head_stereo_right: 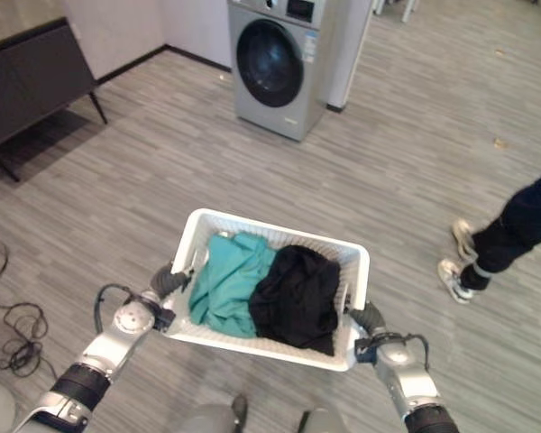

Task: Grab the laundry basket,head to the washer,open it,put in the laundry and shut it.

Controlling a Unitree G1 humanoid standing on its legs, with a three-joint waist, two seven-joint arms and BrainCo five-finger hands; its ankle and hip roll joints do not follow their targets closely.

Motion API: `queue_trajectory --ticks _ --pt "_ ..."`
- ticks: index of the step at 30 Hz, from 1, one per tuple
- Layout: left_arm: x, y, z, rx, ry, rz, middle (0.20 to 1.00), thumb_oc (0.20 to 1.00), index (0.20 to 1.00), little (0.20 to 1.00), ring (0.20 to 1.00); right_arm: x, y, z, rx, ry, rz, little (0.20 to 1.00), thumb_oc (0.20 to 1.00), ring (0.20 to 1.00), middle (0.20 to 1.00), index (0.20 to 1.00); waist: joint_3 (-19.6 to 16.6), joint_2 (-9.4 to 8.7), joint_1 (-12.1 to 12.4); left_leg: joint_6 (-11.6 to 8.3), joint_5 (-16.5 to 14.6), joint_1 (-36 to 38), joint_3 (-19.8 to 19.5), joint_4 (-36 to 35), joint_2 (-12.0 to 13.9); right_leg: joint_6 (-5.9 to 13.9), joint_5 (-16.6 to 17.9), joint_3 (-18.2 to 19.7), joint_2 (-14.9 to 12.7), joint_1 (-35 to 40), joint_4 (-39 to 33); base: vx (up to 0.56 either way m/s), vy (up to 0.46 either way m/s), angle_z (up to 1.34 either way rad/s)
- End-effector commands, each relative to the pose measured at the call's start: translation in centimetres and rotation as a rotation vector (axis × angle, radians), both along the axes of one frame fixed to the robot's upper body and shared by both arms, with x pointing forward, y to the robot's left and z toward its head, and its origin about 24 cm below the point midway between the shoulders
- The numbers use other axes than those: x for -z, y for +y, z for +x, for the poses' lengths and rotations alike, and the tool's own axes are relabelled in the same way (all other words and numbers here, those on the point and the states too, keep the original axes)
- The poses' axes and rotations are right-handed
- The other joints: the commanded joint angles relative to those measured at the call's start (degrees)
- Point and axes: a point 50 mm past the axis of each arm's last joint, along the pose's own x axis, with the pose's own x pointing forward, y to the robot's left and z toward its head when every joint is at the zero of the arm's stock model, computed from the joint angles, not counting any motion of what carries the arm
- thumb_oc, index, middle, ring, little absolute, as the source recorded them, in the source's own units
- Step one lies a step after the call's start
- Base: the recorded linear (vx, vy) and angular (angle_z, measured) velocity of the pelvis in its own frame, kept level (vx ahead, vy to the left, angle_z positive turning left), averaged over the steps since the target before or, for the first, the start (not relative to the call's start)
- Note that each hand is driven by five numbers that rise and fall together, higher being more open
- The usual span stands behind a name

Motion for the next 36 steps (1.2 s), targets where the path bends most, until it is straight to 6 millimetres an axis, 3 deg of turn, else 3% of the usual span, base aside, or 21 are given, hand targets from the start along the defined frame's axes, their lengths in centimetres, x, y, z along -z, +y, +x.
queue_trajectory --ticks 1,3,5,8,11,12,13,14,16,17,18,19,20,21,23,25,26,27,28,31,36 --pt "-3.8 0.7 1.5 -0.009 -0.192 -0.010 0.200 0.200 0.200 0.200 0.200 -4.2 0.2 2.6 -0.097 -0.229 0.047 0.200 0.200 0.200 0.200 0.200 -4.3 -1.69 -0.9 -3.93 -2.6 1.1 -1.3 -0.3 -0.2 3.58 14.8 -1.7 -1.1 1.5 -26.5 0.44 -0.106 0.37" --pt "-4.0 -0.4 2.1 0.021 -0.207 -0.009 0.200 0.200 0.200 0.200 0.200 -4.2 -0.5 2.3 -0.066 -0.231 0.040 0.200 0.200 0.200 0.200 0.200 -3.9 -1.79 -2.2 -5.12 -4.4 3.2 -3.0 0.2 -0.1 5.50 18.1 2.1 -0.7 -0.3 -34.2 0.42 -0.091 0.54" --pt "-3.9 -1.1 2.3 0.044 -0.204 0.000 0.200 0.200 0.200 0.200 0.200 -3.9 -0.9 1.6 -0.044 -0.224 0.057 0.200 0.200 0.200 0.200 0.200 -3.9 -1.95 -2.9 -6.17 -5.7 4.9 -3.6 0.9 0.4 6.77 19.9 1.8 -1.6 -1.4 -37.4 0.45 -0.133 0.72" --pt "-3.2 -1.5 2.1 0.057 -0.181 0.011 0.200 0.200 0.200 0.200 0.200 -3.3 -1.4 0.8 -0.029 -0.204 0.048 0.200 0.200 0.200 0.200 0.200 -4.9 -1.81 -4.1 -7.39 -6.6 8.9 -4.9 1.4 2.0 7.25 21.8 -0.5 -1.9 -1.4 -37.4 0.56 -0.211 0.91" --pt "-2.5 -2.1 1.8 0.074 -0.157 -0.005 0.200 0.200 0.200 0.200 0.200 -2.9 -1.9 -0.1 -0.018 -0.185 0.038 0.200 0.200 0.200 0.200 0.200 -7.1 -1.47 -5.7 -8.72 -7.0 12.9 -5.5 1.9 4.8 6.56 23.2 0.7 -0.5 -0.2 -33.8 0.58 -0.289 0.74" --pt "-2.3 -2.2 1.7 0.076 -0.154 -0.015 0.200 0.200 0.200 0.200 0.200 -2.9 -1.9 0.0 -0.028 -0.189 0.031 0.200 0.200 0.200 0.200 0.200 -7.8 -0.97 -6.1 -9.62 -4.8 13.5 -5.5 3.8 6.3 5.66 22.5 0.5 0.5 -0.3 -32.3 0.49 -0.308 0.37" --pt "-2.3 -2.3 1.7 0.078 -0.156 -0.027 0.200 0.200 0.200 0.200 0.200 -3.2 -1.7 0.3 -0.047 -0.200 0.017 0.200 0.200 0.200 0.200 0.200 -7.9 -0.44 -6.4 -10.94 -0.4 11.8 -5.2 7.6 7.7 4.25 21.1 0.4 1.8 0.1 -30.5 0.45 -0.339 -0.09" --pt "-2.4 -2.2 1.7 0.075 -0.156 -0.039 0.200 0.200 0.200 0.200 0.200 -3.5 -1.8 0.5 -0.059 -0.214 0.008 0.200 0.200 0.200 0.200 0.200 -7.6 -0.39 -6.4 -11.17 5.9 8.0 -5.0 15.7 9.2 2.66 19.6 0.6 2.8 1.1 -28.9 0.36 -0.340 -0.25" --pt "-2.6 -1.8 1.5 0.060 -0.161 -0.061 0.200 0.200 0.200 0.200 0.200 -4.4 -1.5 1.1 -0.075 -0.255 0.012 0.200 0.200 0.200 0.200 0.200 -6.2 -1.40 -5.4 -9.70 12.7 0.4 -4.8 31.3 9.4 0.08 17.6 0.7 4.2 4.1 -28.5 0.25 -0.291 -0.03" --pt "-2.6 -1.8 1.5 0.060 -0.162 -0.061 0.200 0.200 0.200 0.200 0.200 -4.4 -1.5 1.2 -0.075 -0.256 0.012 0.200 0.200 0.200 0.200 0.200 -6.2 -1.24 -5.6 -9.70 12.4 -0.3 -5.0 32.2 9.5 0.07 17.6 0.5 4.3 3.9 -28.4 0.27 -0.341 -0.32" --pt "-2.8 -1.6 1.3 0.050 -0.171 -0.097 0.200 0.200 0.200 0.200 0.200 -5.0 -1.6 1.7 -0.086 -0.282 -0.006 0.200 0.200 0.200 0.200 0.200 -5.2 -2.21 -4.3 -7.69 13.2 -5.3 -4.1 37.3 9.9 -2.11 15.7 1.7 6.0 6.6 -28.9 0.18 -0.209 -0.47" --pt "-2.8 -1.5 1.3 0.049 -0.172 -0.097 0.200 0.200 0.200 0.200 0.200 -5.1 -1.6 1.7 -0.086 -0.282 -0.006 0.200 0.200 0.200 0.200 0.200 -5.1 -1.98 -4.2 -7.68 12.9 -5.6 -4.1 37.8 10.1 -2.12 15.7 1.8 6.2 6.5 -28.8 0.35 -0.360 -0.26" --pt "-2.9 -1.8 1.3 0.059 -0.170 -0.114 0.200 0.200 0.200 0.200 0.200 -5.6 -1.5 2.2 -0.103 -0.295 -0.033 0.200 0.200 0.200 0.200 0.200 -3.9 -3.28 -2.6 -6.54 10.9 -11.8 -2.8 36.9 10.2 -2.85 14.2 2.3 6.1 8.8 -29.2 0.27 -0.178 0.04" --pt "-2.9 -1.9 1.3 0.060 -0.166 -0.116 0.200 0.200 0.200 0.200 0.200 -5.7 -1.6 2.3 -0.103 -0.297 -0.046 0.200 0.200 0.200 0.200 0.200 -3.1 -3.34 -1.7 -6.60 8.9 -13.9 -2.2 34.6 10.5 -2.87 13.2 2.5 6.4 10.2 -29.4 0.36 -0.187 0.06" --pt "-3.0 -1.8 1.3 0.058 -0.172 -0.114 0.200 0.200 0.200 0.200 0.200 -5.9 -1.9 2.4 -0.111 -0.299 -0.079 0.200 0.200 0.200 0.200 0.200 -2.8 -3.42 -0.6 -7.23 7.5 -15.8 -0.1 23.7 9.1 -2.25 12.0 2.3 6.1 12.0 -30.1 0.33 0.000 -0.09" --pt "-3.1 -1.9 1.5 0.064 -0.178 -0.108 0.200 0.200 0.200 0.200 0.200 -5.9 -1.9 2.5 -0.111 -0.303 -0.089 0.200 0.200 0.200 0.200 0.200 -3.2 -2.57 0.1 -8.53 8.7 -16.9 1.0 9.9 9.4 -1.61 10.2 1.6 6.4 13.6 -30.4 0.36 0.075 -0.17" --pt "-3.1 -2.0 1.6 0.067 -0.180 -0.104 0.200 0.200 0.200 0.200 0.200 -5.8 -1.9 2.4 -0.106 -0.303 -0.092 0.200 0.200 0.200 0.200 0.200 -3.3 -2.20 0.5 -9.13 11.1 -16.8 1.1 4.0 9.6 -1.58 9.2 1.3 6.6 14.7 -30.2 0.24 0.056 -0.07" --pt "-3.1 -2.1 1.7 0.067 -0.179 -0.104 0.200 0.200 0.200 0.200 0.200 -5.8 -1.9 2.4 -0.105 -0.303 -0.092 0.200 0.200 0.200 0.200 0.200 -3.2 -2.33 0.5 -9.18 11.7 -16.1 1.2 3.0 9.5 -1.61 9.1 1.3 6.5 14.9 -30.1 0.44 0.090 0.02" --pt "-3.2 -2.2 1.9 0.070 -0.181 -0.100 0.200 0.200 0.200 0.200 0.200 -5.4 -1.9 2.2 -0.096 -0.296 -0.087 0.200 0.200 0.200 0.200 0.200 -3.5 -1.48 1.6 -9.42 13.4 -17.5 -0.2 -5.9 8.3 -1.96 6.6 1.2 7.6 17.3 -29.6 0.31 0.060 0.10" --pt "-3.2 -2.7 2.0 0.084 -0.176 -0.099 0.200 0.200 0.200 0.200 0.200 -4.5 -1.6 1.9 -0.080 -0.271 -0.059 0.200 0.200 0.200 0.200 0.200 -3.4 -1.37 2.4 -10.35 15.1 -18.4 -1.9 -10.6 6.6 -2.14 3.7 2.3 8.1 20.5 -28.6 0.55 0.130 0.10" --pt "-2.4 -2.4 1.6 0.077 -0.145 -0.109 0.200 0.200 0.200 0.200 0.200 -3.1 -0.9 1.8 -0.086 -0.207 -0.029 0.200 0.200 0.200 0.200 0.200 -5.1 -1.24 4.4 -9.30 16.6 -18.2 -3.1 -6.1 5.9 -0.55 0.9 5.9 6.2 24.3 -24.7 0.48 0.227 -0.45"
